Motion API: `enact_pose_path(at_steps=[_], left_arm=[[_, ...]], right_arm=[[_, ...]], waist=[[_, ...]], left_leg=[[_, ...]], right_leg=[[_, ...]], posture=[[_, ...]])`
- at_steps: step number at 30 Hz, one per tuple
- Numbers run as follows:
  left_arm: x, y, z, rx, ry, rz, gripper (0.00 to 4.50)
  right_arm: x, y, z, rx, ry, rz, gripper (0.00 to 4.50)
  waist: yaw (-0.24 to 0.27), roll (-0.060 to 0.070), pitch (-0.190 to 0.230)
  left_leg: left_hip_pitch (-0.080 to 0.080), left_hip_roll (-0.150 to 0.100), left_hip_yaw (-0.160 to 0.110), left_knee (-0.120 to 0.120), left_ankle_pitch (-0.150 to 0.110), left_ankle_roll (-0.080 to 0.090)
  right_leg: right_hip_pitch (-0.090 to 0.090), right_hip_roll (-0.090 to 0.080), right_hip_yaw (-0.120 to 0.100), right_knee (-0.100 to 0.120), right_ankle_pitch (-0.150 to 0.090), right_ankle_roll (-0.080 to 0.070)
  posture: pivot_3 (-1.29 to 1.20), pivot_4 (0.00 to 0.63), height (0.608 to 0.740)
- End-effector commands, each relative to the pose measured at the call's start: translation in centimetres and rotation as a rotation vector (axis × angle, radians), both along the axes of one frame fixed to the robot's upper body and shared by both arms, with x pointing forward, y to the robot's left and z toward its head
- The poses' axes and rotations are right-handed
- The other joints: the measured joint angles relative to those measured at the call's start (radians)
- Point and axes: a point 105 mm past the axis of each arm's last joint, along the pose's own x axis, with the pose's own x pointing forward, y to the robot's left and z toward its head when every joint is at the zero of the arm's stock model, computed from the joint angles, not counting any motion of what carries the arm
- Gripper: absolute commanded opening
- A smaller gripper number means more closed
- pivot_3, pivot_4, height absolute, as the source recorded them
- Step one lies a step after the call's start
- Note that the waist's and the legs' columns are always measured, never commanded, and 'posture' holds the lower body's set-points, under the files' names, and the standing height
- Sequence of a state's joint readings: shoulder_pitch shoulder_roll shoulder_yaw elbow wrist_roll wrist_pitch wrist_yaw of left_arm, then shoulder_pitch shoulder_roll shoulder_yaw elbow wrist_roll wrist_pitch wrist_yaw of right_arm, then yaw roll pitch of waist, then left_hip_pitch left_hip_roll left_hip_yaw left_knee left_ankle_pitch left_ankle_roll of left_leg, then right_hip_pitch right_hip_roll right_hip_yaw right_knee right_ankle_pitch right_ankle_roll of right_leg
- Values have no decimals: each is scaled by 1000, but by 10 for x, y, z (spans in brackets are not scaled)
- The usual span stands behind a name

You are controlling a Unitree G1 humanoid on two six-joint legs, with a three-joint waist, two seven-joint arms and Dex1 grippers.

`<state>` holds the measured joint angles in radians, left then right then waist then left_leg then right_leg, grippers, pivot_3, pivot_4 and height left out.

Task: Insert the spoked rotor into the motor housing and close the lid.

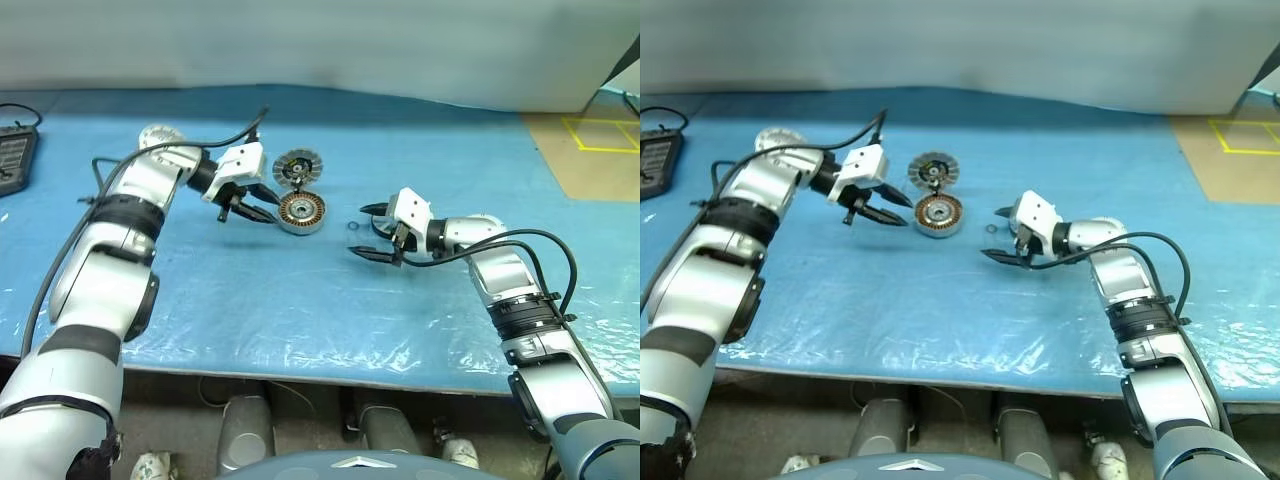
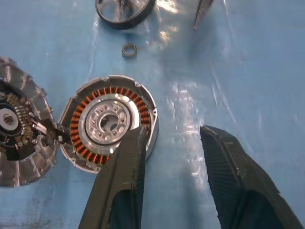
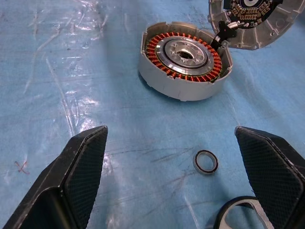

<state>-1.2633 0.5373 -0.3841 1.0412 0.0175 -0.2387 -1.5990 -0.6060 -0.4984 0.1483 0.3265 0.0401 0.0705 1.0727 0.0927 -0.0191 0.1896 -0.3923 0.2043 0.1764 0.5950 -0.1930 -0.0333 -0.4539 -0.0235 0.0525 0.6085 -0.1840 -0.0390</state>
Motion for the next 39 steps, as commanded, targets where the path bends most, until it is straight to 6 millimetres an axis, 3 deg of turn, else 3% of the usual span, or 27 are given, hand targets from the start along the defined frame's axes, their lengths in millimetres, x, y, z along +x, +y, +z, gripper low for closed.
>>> enact_pose_path(at_steps=[1, 7, 12, 18, 26, 39], left_arm=[[3, 1, 4, 191, -69, -74, 2452], [11, -2, 0, 392, -168, -116, 4453], [9, -6, 4, 559, -183, -199, 4453], [14, -23, 9, 614, -249, -213, 4483], [29, -40, -11, 696, -442, -255, 4483], [26, -52, -31, 698, -440, -298, 4483]], right_arm=[[5, -2, 17, 13, -57, -1, 4500], [8, -8, 25, 3, -71, -9, 4500], [9, -20, 30, -28, -65, -19, 4500], [8, -30, 33, -73, -56, -14, 4500], [6, -28, 37, -65, -65, -16, 4500], [1, -30, 36, -44, -73, -53, 4500]], waist=[[2, 0, 0], [4, 0, 0], [10, -1, 0], [12, -1, 0], [9, -1, 1], [11, -1, 1]], left_leg=[[0, 0, 0, 0, 0, 0], [-1, 0, -2, -1, 0, 0], [-3, 0, -5, 1, 0, 0], [-3, 0, -5, 1, 0, 0], [-2, 0, -6, 2, 1, -1], [-1, -1, -7, 2, 1, -1]], right_leg=[[0, 0, 0, 0, 0, 0], [0, 0, -3, 0, 0, 0], [0, -1, -5, 0, 0, 0], [1, -1, -6, 1, 0, 0], [2, -1, -6, 2, 0, 0], [2, -1, -7, 3, 0, 0]], posture=[[0, 150, 740], [0, 150, 740], [0, 150, 740], [0, 150, 740], [0, 150, 740], [0, 150, 740]])
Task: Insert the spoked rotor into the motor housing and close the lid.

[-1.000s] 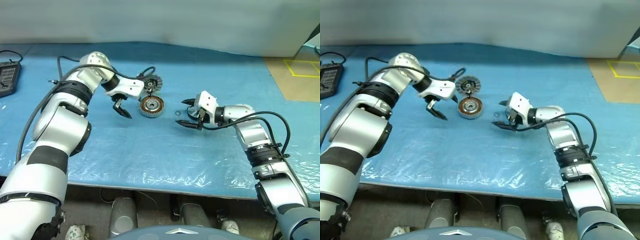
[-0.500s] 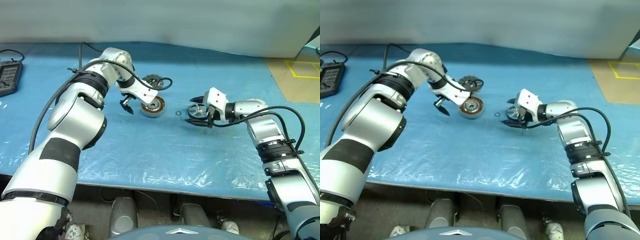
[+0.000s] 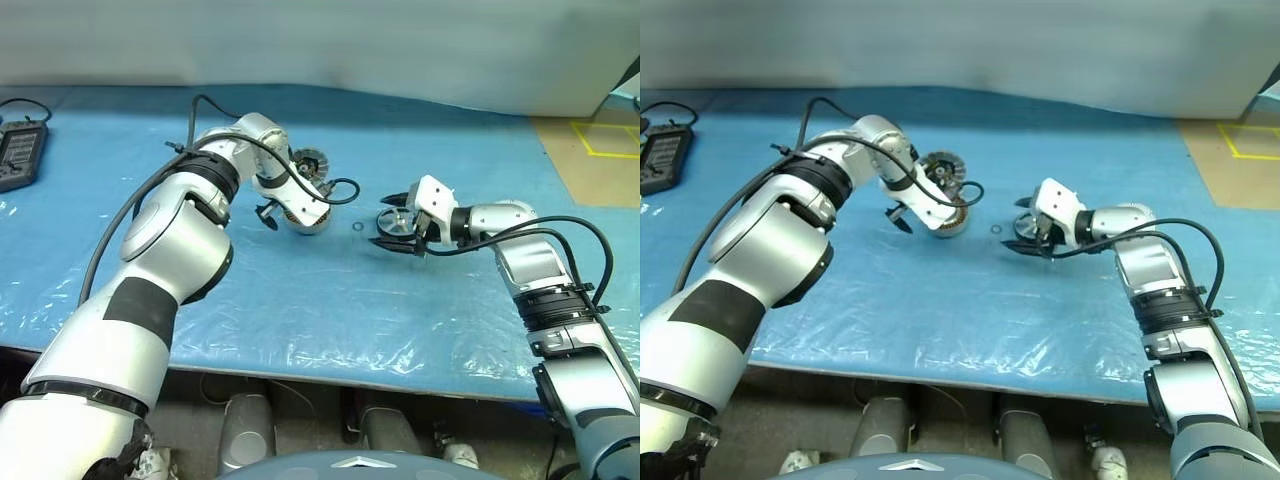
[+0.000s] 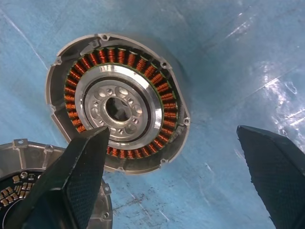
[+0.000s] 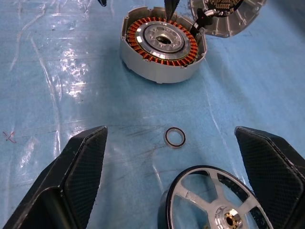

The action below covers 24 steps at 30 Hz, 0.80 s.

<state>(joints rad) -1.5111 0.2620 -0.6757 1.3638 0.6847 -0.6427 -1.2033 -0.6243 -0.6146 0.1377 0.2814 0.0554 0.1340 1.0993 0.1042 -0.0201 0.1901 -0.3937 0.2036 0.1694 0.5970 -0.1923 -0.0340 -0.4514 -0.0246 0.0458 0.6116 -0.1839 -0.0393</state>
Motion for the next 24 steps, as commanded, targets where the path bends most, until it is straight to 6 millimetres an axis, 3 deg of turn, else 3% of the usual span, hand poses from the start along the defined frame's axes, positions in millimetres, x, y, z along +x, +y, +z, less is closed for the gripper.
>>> enact_pose_path(at_steps=[1, 8, 14, 24], left_arm=[[1, 4, -3, 17, -7, 8, 4483], [-2, 7, -19, 42, 21, 4, 4483], [-2, 6, -25, 33, 19, 10, 4483], [-1, 4, -33, 25, 9, 20, 4483]], right_arm=[[-1, -1, 19, 35, -66, -4, 4500], [-3, -1, 19, 40, -66, -7, 4500], [-8, 6, 14, 52, -40, 20, 4500], [-16, 14, 8, 63, -22, 39, 4500]], waist=[[-1, 0, 0], [1, 0, 0], [1, 0, 0], [1, 0, 0]], left_leg=[[0, 0, 0, 0, 0, 0], [1, 0, 0, 0, 0, 0], [13, 0, 0, -2, 0, 0], [14, 0, 0, -2, 0, 1]], right_leg=[[0, 0, 0, 0, 0, 0], [2, 0, 0, 0, 0, 0], [14, -1, -1, -4, -1, -1], [16, -6, -1, -4, -1, -1]], posture=[[0, 150, 740], [0, 150, 740], [0, 150, 740], [0, 150, 740]])
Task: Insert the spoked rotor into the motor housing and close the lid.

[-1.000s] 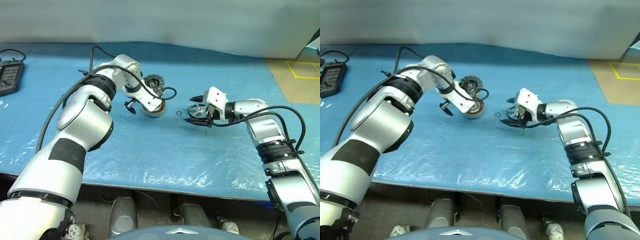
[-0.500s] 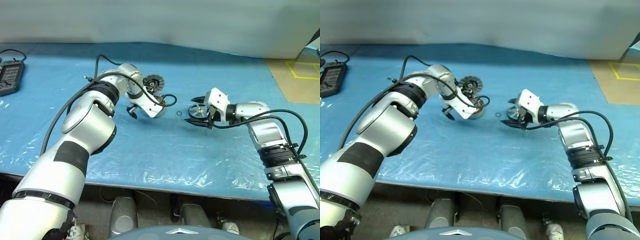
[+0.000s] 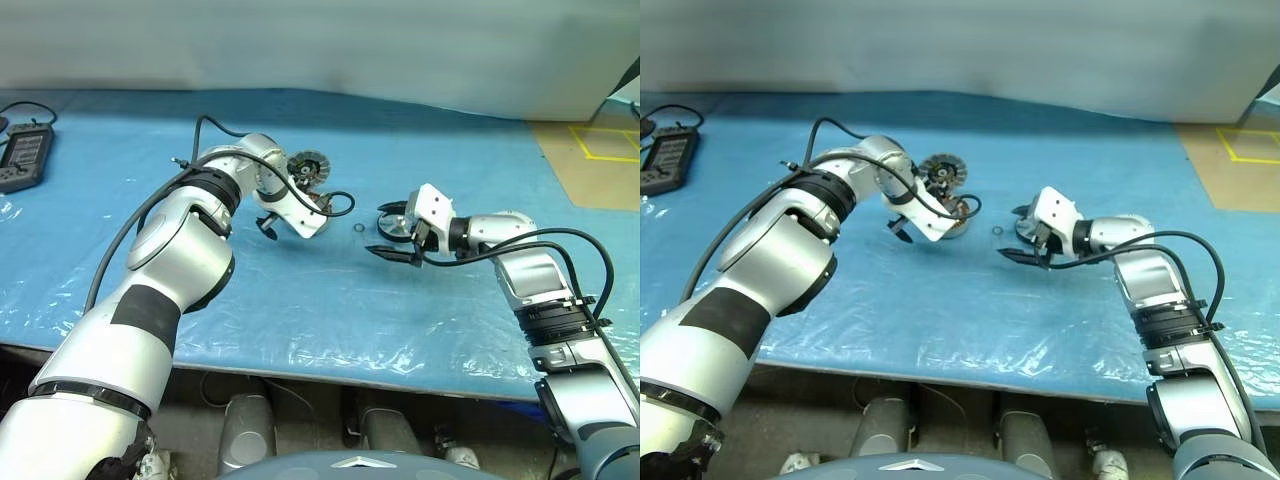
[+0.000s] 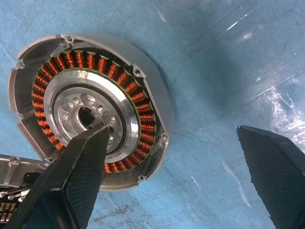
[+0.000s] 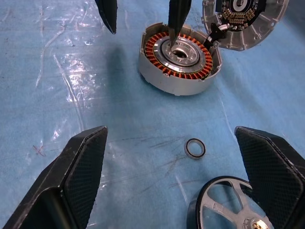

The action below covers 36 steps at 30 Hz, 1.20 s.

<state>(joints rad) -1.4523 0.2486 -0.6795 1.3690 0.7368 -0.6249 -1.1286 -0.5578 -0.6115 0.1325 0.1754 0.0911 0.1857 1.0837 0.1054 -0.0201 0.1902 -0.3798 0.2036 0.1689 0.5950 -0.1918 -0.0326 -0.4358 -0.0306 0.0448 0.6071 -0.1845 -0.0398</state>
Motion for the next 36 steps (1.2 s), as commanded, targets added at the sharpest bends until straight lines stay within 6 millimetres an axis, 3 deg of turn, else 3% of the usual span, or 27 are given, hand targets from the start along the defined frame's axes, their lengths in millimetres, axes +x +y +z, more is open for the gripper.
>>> enact_pose_path(at_steps=[1, 5, 8, 11, 14, 17, 21, 26, 30, 33, 36], left_arm=[[-1, 1, -11, 23, 8, 2, 4483], [-1, -1, -18, 19, 4, 11, 4483], [-1, -3, -20, 0, 1, 19, 3917], [1, 1, -22, 14, -8, 28, 2928], [0, 2, -23, 22, -5, 24, 2928], [0, 4, -23, 25, -6, 23, 2421], [0, 7, -24, 36, -7, 22, 2421], [-1, 9, -27, 42, -2, 17, 1385], [-2, 15, -27, 58, 16, 27, 1385], [0, 13, -26, 37, 2, 26, 813], [1, 11, -22, 16, -7, 26, 813]], right_arm=[[-4, 7, 12, 28, -40, 26, 4500], [-6, 9, 12, 32, -40, 29, 4500], [-7, 10, 12, 35, -40, 29, 4500], [-7, 10, 12, 38, -42, 26, 4500], [-7, 10, 13, 42, -45, 23, 4500], [-6, 10, 13, 44, -47, 19, 4500], [-5, 11, 14, 46, -51, 16, 4500], [-3, 10, 16, 47, -57, 8, 4500], [-3, 10, 16, 48, -59, 5, 4500], [-2, 9, 16, 46, -59, 3, 4500], [-1, 9, 16, 44, -60, 1, 4500]], waist=[[0, 0, 0], [0, 0, 0], [1, 0, 0], [1, 0, 0], [-2, 0, 0], [-1, 0, 0], [-2, 0, 0], [-2, 1, -1], [-2, 1, 0], [-2, 1, 0], [-2, 1, 0]], left_leg=[[0, 0, 0, 0, 0, 0], [1, 0, 0, 0, 0, 1], [2, -3, 0, -2, -1, 2], [2, -5, 1, -3, 0, 6], [3, -6, 0, -4, 0, 7], [4, -6, 0, -8, 1, 7], [6, -7, 1, -14, 2, 6], [8, -9, 1, -16, 2, 6], [11, -12, 0, -18, 2, 6], [11, -13, 0, -18, 3, 7], [10, -14, 0, -19, 4, 9]], right_leg=[[0, 0, 0, 0, 0, 0], [2, -2, -1, 0, 0, 0], [4, -7, -4, 0, -1, 1], [5, -10, -4, -1, -1, 1], [5, -11, -4, -1, -1, 2], [5, -11, -5, -1, -1, 2], [5, -11, -5, -2, -2, 3], [7, -12, -5, -3, -3, 4], [10, -16, -5, -2, -4, 5], [10, -18, -5, -3, -5, 6], [10, -18, -6, -3, -5, 7]], posture=[[0, 150, 740], [0, 150, 740], [0, 150, 740], [0, 150, 740], [0, 150, 740], [0, 150, 740], [0, 150, 740], [0, 150, 740], [0, 150, 740], [0, 150, 740], [0, 150, 740]])
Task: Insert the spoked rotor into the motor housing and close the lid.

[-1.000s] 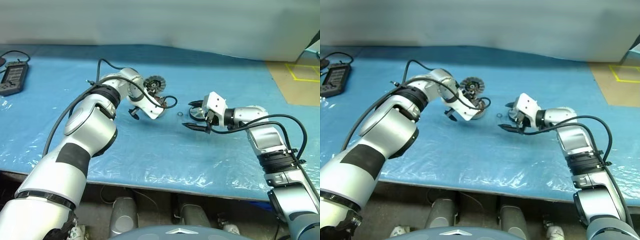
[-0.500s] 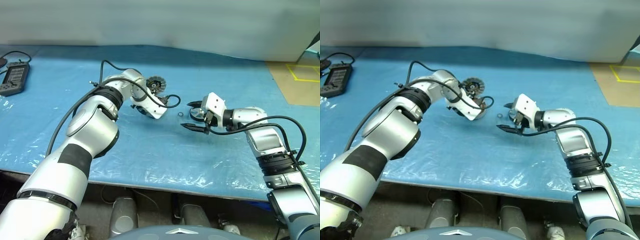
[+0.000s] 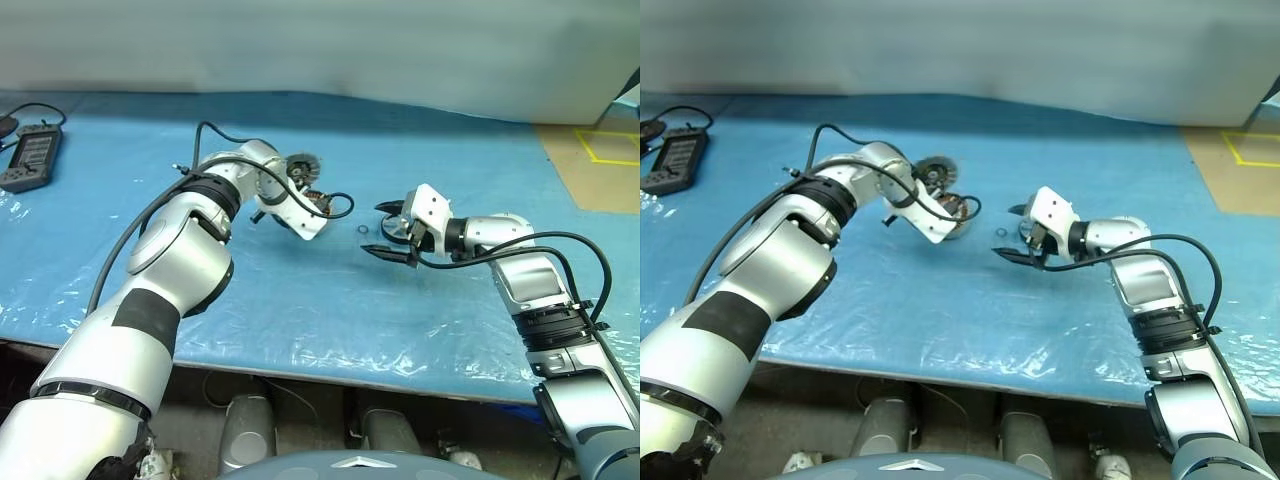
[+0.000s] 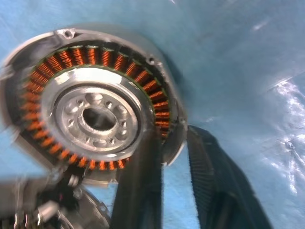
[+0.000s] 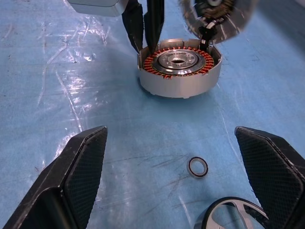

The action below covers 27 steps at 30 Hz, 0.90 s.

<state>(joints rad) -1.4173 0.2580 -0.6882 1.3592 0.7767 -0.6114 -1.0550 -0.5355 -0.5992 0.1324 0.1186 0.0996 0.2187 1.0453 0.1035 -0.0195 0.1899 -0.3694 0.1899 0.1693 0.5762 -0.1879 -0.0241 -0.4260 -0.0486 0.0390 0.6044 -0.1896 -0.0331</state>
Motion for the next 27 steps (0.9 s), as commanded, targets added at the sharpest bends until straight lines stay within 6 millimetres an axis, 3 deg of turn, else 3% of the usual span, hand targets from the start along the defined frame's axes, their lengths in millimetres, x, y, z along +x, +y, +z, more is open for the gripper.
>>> enact_pose_path(at_steps=[1, 12, 16, 27], left_arm=[[-2, 4, -10, 16, 24, 10, 813], [-2, -5, -6, -30, 8, -7, 813], [-1, -8, -2, -44, 3, -3, 35], [4, -21, 15, -113, -35, 8, 35]], right_arm=[[2, 3, 14, 21, -48, 15, 4500], [2, 3, 14, 19, -49, 16, 4500], [2, 3, 13, 18, -48, 17, 4500], [3, 2, 13, 15, -48, 18, 4500]], waist=[[0, 0, 0], [1, 0, 0], [1, 0, 0], [2, -1, 1]], left_leg=[[0, 0, 0, 0, 0, 0], [-3, 0, -1, -1, 0, 0], [-4, -2, -1, -2, 1, 1], [-6, -2, -1, -4, 1, 2]], right_leg=[[0, 0, 0, 0, 0, 0], [0, -2, -4, -2, -1, 1], [0, -5, -6, -2, -2, 2], [-1, -6, -8, -3, -3, 2]], posture=[[0, 150, 740], [0, 150, 740], [0, 150, 740], [0, 150, 740]])
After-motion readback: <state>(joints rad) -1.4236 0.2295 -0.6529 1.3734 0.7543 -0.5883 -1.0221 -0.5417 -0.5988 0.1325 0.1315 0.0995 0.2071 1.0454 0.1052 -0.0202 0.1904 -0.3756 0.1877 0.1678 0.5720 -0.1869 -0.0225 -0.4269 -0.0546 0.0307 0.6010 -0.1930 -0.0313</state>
